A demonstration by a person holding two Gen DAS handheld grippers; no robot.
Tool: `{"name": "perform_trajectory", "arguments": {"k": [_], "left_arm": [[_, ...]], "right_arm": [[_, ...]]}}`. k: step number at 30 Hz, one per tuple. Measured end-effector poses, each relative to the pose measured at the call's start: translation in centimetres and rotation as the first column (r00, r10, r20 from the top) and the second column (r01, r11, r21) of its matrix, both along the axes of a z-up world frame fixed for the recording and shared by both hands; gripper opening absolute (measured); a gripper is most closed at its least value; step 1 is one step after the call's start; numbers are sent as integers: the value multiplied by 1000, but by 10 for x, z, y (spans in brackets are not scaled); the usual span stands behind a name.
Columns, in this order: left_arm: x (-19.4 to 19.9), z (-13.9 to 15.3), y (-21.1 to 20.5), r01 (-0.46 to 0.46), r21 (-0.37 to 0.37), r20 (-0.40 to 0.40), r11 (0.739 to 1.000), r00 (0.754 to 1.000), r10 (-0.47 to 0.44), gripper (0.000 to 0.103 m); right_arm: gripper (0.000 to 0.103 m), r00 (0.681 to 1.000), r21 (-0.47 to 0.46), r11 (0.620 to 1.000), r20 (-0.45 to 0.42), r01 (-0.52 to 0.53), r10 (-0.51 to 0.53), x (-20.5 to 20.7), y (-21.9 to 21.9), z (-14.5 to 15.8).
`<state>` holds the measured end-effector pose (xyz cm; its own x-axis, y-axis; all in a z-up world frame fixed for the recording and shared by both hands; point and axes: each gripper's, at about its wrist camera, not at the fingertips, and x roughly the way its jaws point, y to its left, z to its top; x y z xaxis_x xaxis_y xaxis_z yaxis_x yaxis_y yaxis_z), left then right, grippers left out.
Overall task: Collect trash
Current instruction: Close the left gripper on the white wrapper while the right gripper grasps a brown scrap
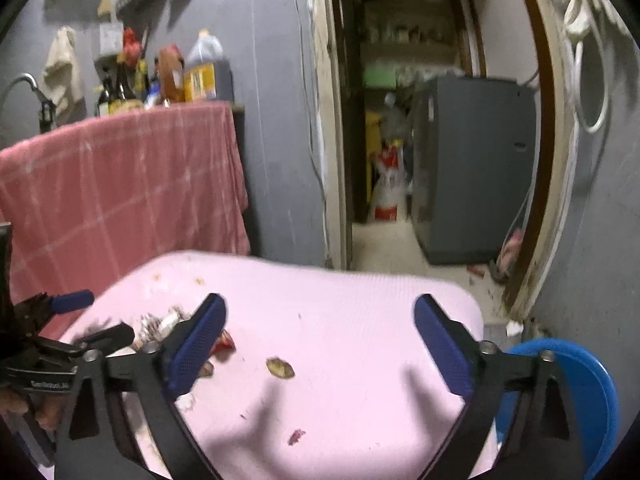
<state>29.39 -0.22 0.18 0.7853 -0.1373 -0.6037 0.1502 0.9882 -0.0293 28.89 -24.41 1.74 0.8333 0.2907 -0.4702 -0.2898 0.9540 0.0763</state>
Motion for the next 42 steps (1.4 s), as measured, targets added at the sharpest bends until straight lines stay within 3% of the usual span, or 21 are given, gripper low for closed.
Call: {"name": "perform_trajectory", "arguments": {"k": [3, 8, 13, 17, 25, 31, 37, 42], "left_arm": [[6, -4, -5, 30, 9, -36, 1000, 999, -30, 92], [21, -12, -11, 56, 6, -96, 998, 994, -55, 68], [30, -18, -9, 67, -37, -153, 997, 986, -72, 54], [35, -19, -2, 60, -87, -182, 994, 981, -75, 45], [39, -16, 1, 75, -133, -200, 988, 975, -101, 31], [45, -15, 3, 76, -170, -211, 983, 971, -112, 24], [45, -14, 4, 78, -171, -205, 982, 972, -113, 21], [43, -16, 4, 76, -171, -197, 982, 974, -109, 21]], "right_arm": [[69, 997, -26, 1000, -78, -11, 9, 10, -2, -8], [65, 987, -31, 999, -159, -32, 26, 20, -4, -19], [64, 966, -47, 994, -246, -95, 80, 32, 5, -30], [51, 951, -76, 987, -287, -143, 116, 36, 17, -35], [48, 912, -110, 963, -361, -248, 193, 39, 35, -49], [40, 894, -96, 958, -395, -269, 211, 42, 37, -52], [16, 888, -118, 948, -401, -296, 227, 40, 44, -53], [13, 891, -120, 946, -389, -300, 233, 37, 43, -52]]}}
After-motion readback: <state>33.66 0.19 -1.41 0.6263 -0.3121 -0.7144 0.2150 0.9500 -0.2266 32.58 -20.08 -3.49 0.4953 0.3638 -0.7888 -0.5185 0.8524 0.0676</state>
